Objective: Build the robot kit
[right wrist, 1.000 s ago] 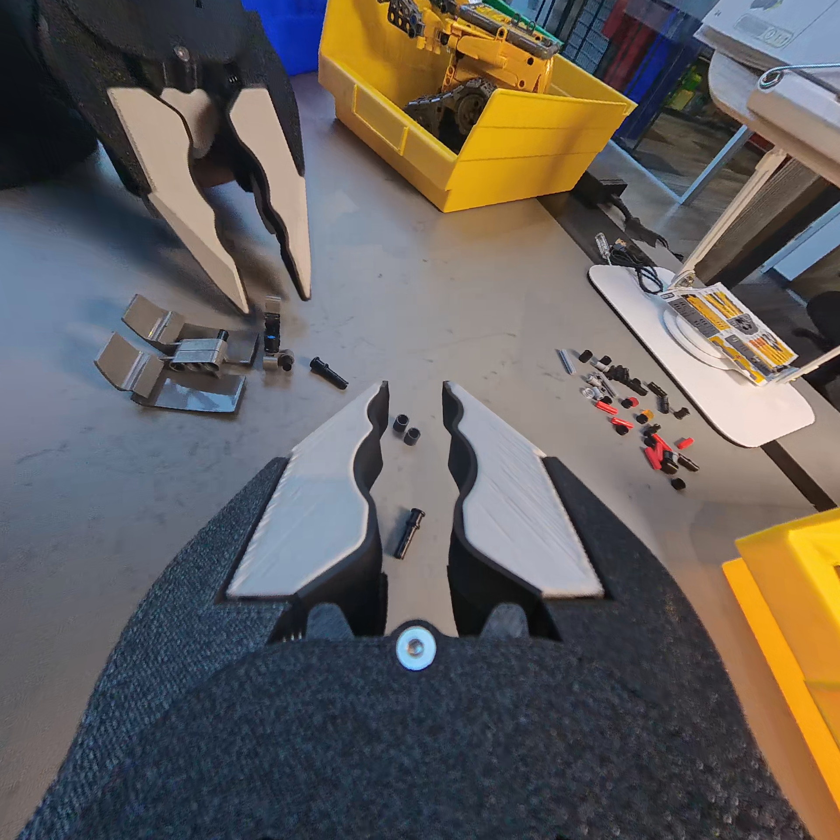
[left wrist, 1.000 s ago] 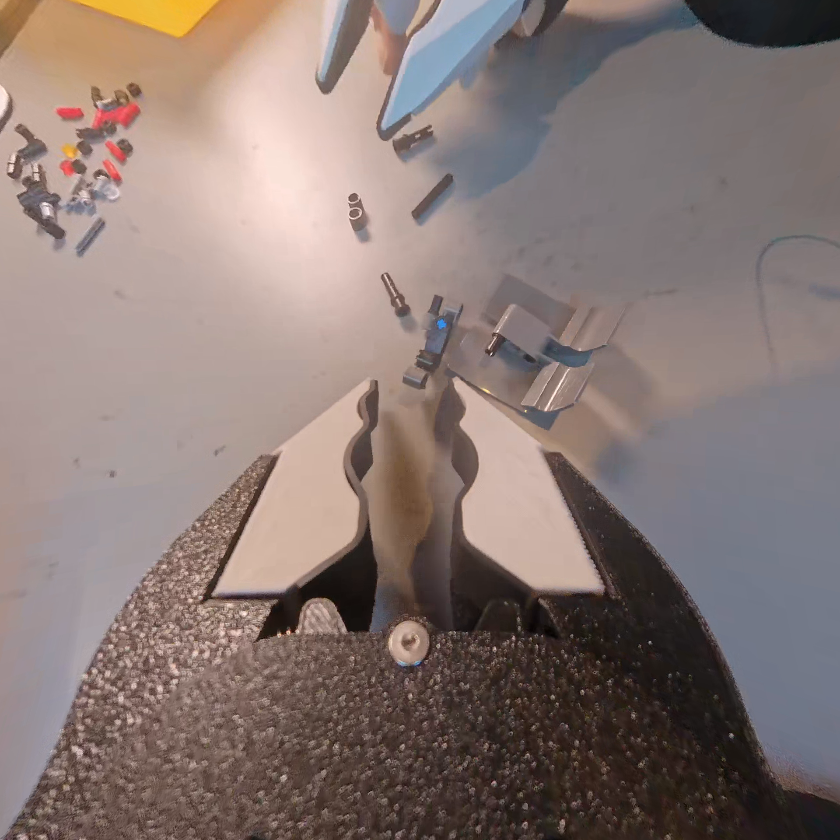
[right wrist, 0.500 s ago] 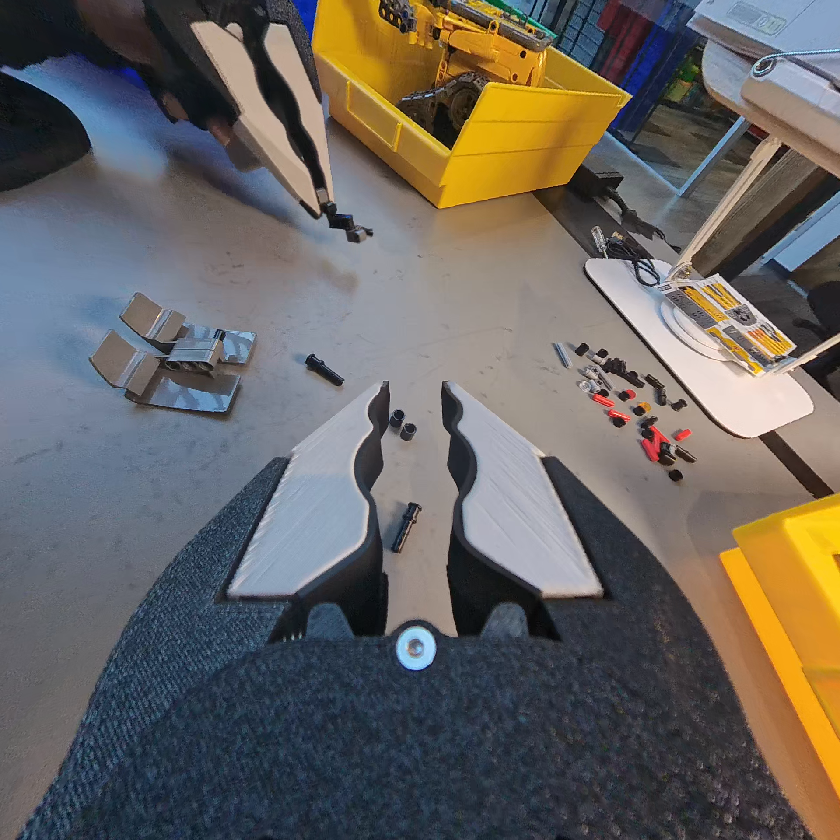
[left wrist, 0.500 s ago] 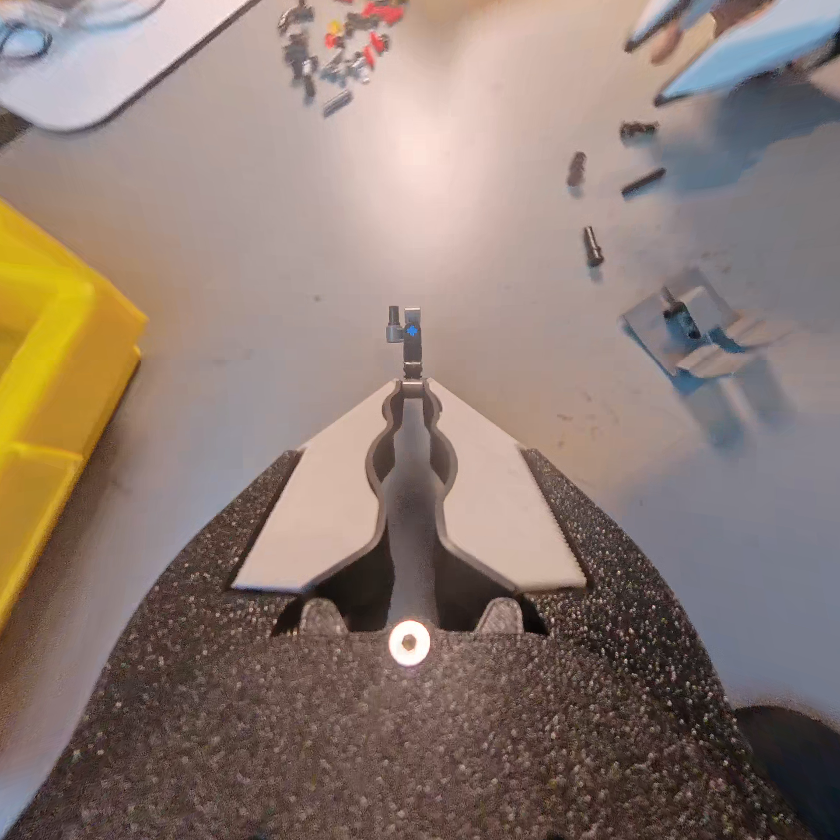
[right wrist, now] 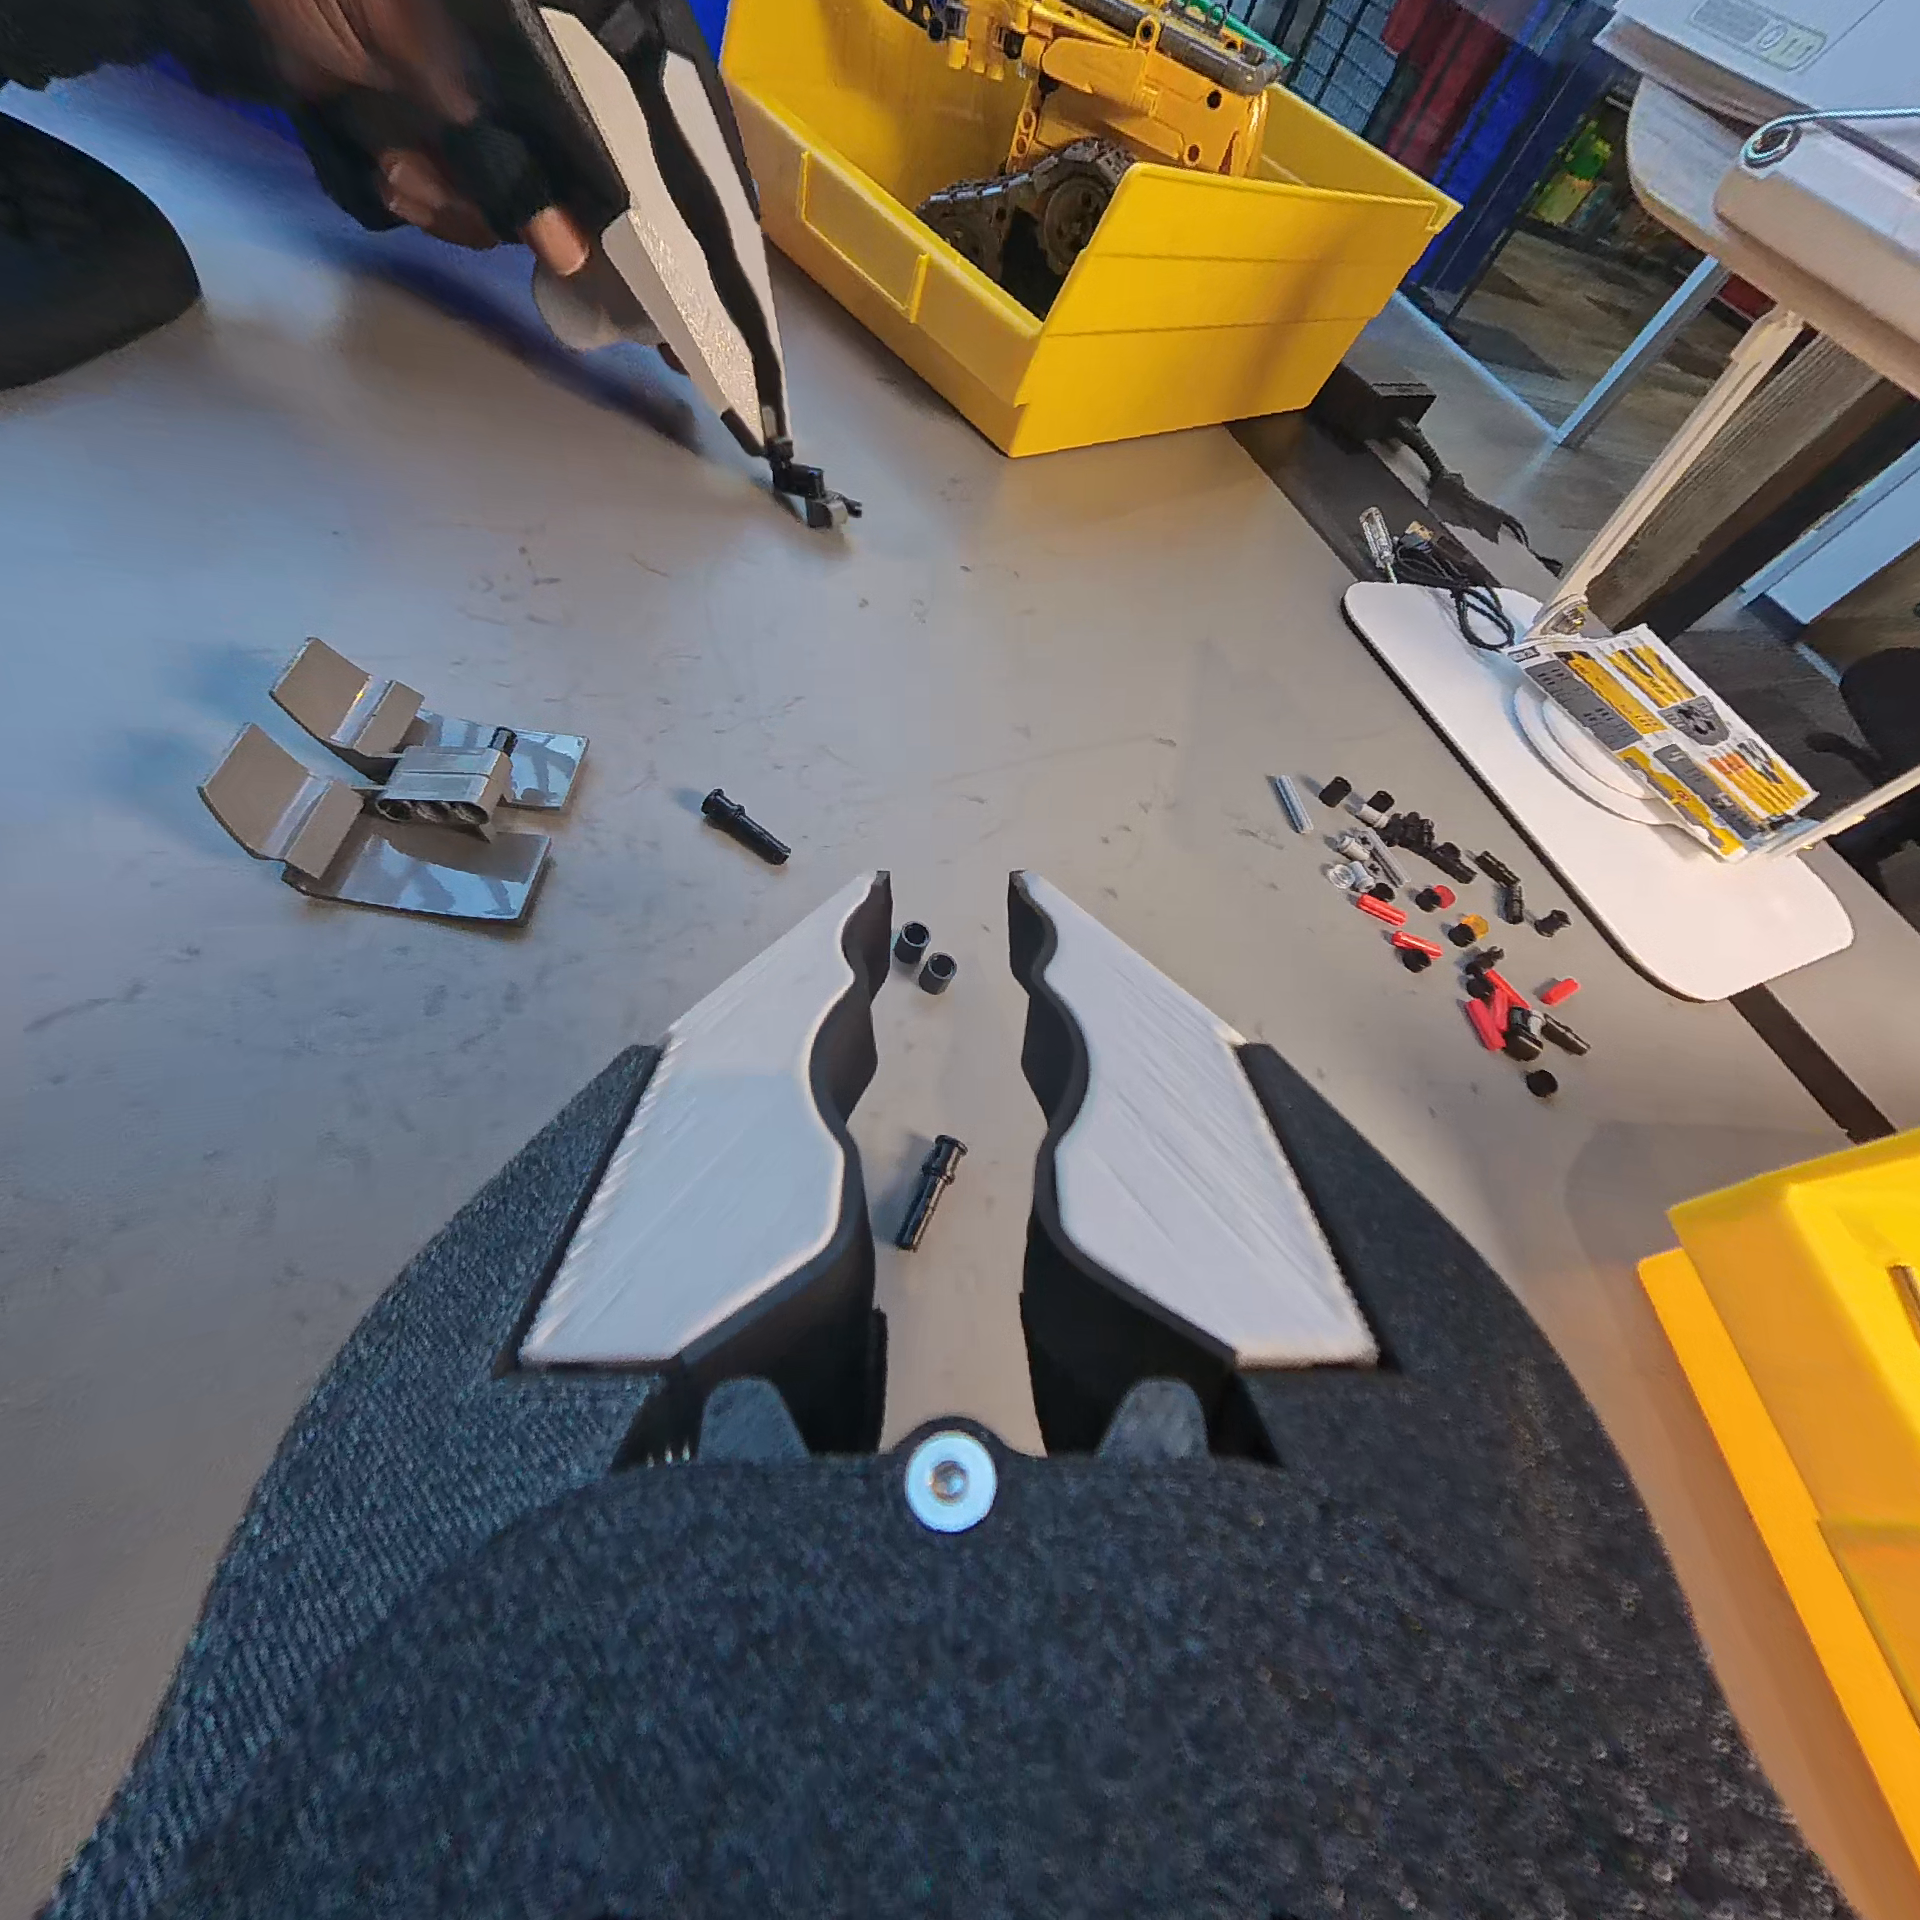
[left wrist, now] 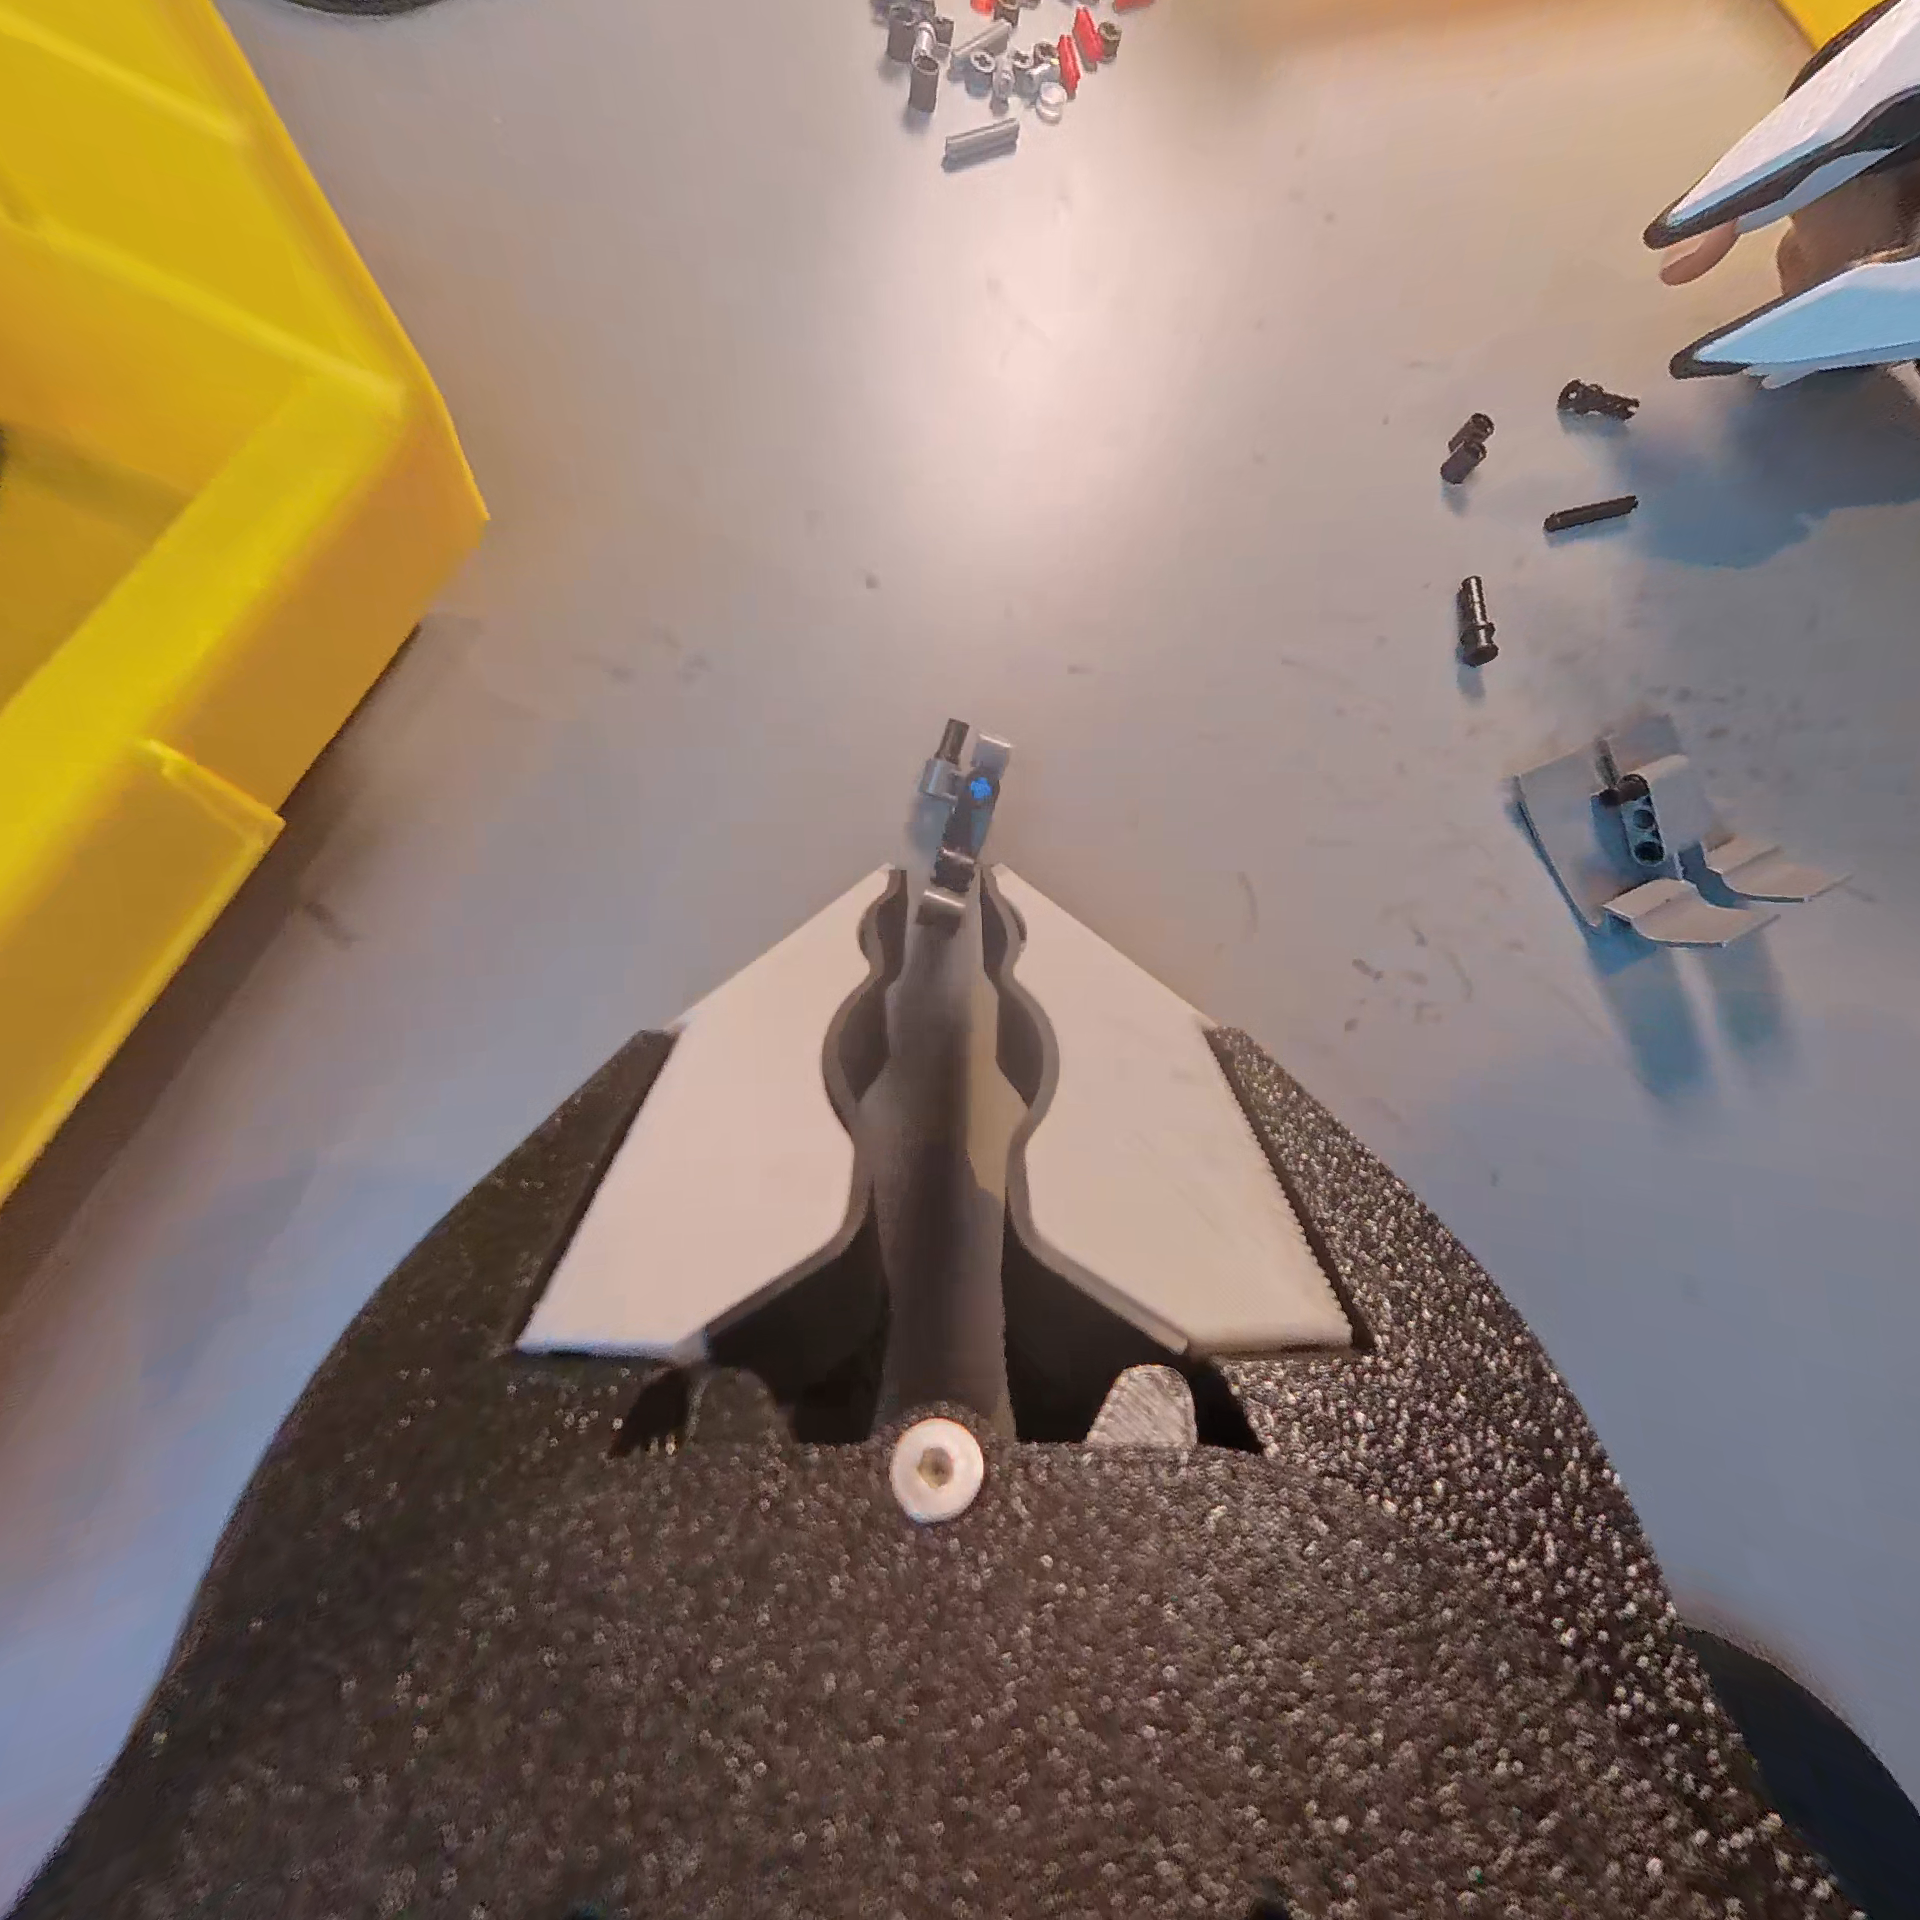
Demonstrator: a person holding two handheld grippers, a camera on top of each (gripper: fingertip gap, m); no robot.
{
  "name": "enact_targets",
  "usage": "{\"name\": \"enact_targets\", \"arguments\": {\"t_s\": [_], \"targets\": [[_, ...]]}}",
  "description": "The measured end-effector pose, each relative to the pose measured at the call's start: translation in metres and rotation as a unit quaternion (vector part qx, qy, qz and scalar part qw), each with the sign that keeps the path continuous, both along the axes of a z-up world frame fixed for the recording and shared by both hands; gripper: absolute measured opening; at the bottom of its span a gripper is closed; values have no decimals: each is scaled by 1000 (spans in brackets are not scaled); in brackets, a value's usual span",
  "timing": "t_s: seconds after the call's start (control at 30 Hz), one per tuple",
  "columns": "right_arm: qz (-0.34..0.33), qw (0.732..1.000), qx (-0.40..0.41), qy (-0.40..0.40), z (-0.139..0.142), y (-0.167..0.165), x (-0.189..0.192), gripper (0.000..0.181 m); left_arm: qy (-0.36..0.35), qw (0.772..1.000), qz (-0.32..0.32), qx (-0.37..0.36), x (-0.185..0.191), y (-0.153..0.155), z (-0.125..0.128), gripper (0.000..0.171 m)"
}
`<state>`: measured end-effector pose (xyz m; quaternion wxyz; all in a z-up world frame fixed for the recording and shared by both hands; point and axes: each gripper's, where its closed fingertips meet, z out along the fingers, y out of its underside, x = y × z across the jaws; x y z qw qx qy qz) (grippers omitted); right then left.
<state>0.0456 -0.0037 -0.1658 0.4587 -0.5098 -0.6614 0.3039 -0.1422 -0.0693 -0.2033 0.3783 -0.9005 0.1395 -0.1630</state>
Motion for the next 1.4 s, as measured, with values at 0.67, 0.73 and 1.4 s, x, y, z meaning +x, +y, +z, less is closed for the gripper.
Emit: {"name": "enact_targets", "arguments": {"t_s": [0.67,0.73,1.4], "targets": [[-3,1000,-2,-7,-2,1,-1,22,1,990,-92,106,95,17,25,26],[-2,1000,-2,-8,-3,1,-1,22,4,990,-116,86,115,19,15,27],[4,1000,-6,-9,-2,-1,2,22,97,979,-174,51,141,27,-11,6]]}}
